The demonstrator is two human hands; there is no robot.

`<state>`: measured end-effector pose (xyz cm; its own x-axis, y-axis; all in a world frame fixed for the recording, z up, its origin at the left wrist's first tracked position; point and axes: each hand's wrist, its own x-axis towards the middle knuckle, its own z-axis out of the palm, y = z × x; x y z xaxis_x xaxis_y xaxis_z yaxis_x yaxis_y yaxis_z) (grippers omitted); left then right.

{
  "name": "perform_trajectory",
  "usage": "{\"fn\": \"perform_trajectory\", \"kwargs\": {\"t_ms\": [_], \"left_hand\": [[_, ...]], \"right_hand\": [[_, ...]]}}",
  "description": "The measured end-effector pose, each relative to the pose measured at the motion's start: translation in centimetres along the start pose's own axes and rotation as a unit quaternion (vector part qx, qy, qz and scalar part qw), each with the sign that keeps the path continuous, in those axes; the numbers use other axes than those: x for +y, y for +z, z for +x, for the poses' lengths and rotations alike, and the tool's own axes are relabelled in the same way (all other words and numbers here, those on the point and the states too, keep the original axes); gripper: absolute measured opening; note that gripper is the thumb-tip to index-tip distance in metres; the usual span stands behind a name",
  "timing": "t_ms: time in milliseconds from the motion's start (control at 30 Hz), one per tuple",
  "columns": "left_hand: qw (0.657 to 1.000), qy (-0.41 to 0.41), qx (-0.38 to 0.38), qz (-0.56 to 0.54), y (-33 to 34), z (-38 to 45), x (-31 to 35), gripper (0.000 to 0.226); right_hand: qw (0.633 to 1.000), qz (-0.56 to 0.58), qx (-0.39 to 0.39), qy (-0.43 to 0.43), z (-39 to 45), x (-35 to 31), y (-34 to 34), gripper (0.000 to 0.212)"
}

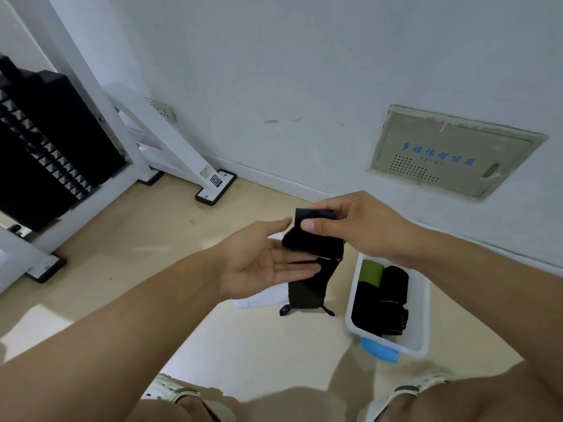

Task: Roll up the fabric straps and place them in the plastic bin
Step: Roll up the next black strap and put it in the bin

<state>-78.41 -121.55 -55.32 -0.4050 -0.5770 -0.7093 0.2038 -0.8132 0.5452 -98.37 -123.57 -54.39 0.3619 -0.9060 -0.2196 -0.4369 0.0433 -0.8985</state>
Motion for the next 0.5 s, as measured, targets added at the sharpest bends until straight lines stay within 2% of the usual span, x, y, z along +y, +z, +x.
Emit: {"fn": "perform_trajectory", "kwargs": {"t_ms": [67,133,333,433,500], "left_hand": [[0.999,0.042,0.012,-0.025,0.3,0.4,-0.3,0.033],[0.997,0.055,0.032,-0.038,0.1,0.9,-0.6,0.032],[0.993,0.085,0.056,-0.061,0.4,0.9,-0.6,0.029],[0.992,0.104,0.069,-0.030,0.5,0.9,-0.7,0.027],[0.990,0.110,0.081,-0.032,0.4,1.1,-0.8,0.028]], "right_hand": [[0.999,-0.035,-0.032,0.016,-0.1,0.1,0.2,0.021],[0.997,-0.049,-0.042,0.035,-0.1,0.3,0.4,0.022],[0.997,-0.018,0.013,0.074,0.0,0.6,0.7,0.018],[0.998,-0.006,0.022,0.062,0.0,0.6,1.1,0.014],[0.997,-0.008,0.058,0.042,0.0,0.7,1.3,0.013]]}}
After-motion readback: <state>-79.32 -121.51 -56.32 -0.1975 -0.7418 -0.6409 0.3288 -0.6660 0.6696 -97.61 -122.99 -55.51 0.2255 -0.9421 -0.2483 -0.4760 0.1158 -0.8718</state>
